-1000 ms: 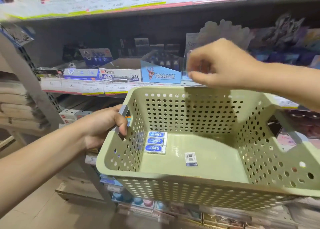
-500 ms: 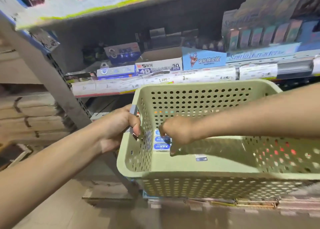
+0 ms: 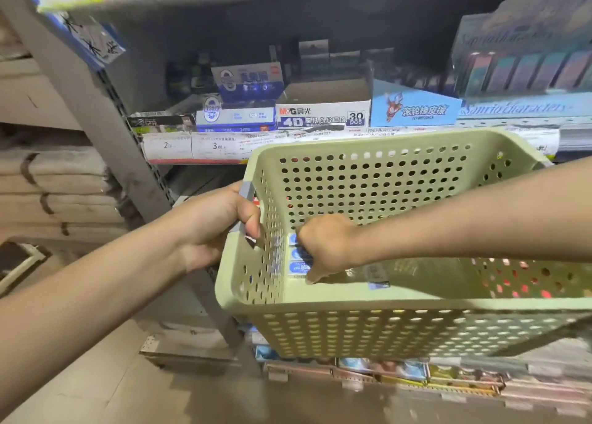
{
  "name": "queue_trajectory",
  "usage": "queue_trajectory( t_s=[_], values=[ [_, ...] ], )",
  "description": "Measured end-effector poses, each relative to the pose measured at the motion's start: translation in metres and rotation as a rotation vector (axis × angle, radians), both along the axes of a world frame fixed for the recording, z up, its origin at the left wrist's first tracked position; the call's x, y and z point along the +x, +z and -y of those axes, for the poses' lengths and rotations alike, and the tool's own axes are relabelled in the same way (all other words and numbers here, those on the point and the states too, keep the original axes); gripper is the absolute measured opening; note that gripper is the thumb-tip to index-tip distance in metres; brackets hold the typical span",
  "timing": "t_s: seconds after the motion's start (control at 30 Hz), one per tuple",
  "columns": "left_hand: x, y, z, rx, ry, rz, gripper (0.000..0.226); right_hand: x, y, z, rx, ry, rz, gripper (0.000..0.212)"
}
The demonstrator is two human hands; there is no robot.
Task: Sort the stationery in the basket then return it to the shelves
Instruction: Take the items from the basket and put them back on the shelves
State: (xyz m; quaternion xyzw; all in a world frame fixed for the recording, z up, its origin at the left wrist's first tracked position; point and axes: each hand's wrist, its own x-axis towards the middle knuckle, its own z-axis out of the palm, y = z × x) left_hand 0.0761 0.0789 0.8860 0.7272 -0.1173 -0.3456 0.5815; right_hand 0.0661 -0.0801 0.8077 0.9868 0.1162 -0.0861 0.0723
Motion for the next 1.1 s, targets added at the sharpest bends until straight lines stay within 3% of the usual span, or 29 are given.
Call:
queue_trajectory(
  t_s=[0.1, 0.47, 0.63, 0.87, 1.1],
  values=[
    [0.002, -0.005, -0.007, -0.009, 0.030, -0.010, 0.072, 0.002, 0.002, -0.004, -0.043, 0.017, -0.031, 0.043],
    [0.026, -0.003, -0.055, -0.037, 0.096, 0.013, 0.076, 0.025, 0.006, -0.058, -0.085, 0.127, -0.016, 0.037],
    [0.048, 0.008, -0.090, -0.011, 0.047, 0.018, 0.059, 0.041, 0.015, -0.094, -0.033, 0.110, -0.045, 0.041],
    [0.075, 0.016, -0.128, 0.014, -0.046, 0.033, 0.056, 0.058, 0.036, -0.130, 0.068, 0.048, -0.094, 0.045],
    [0.093, 0.012, -0.142, 0.002, -0.120, -0.017, 0.058, 0.060, 0.095, -0.121, 0.230, -0.079, -0.123, 0.025]
  ],
)
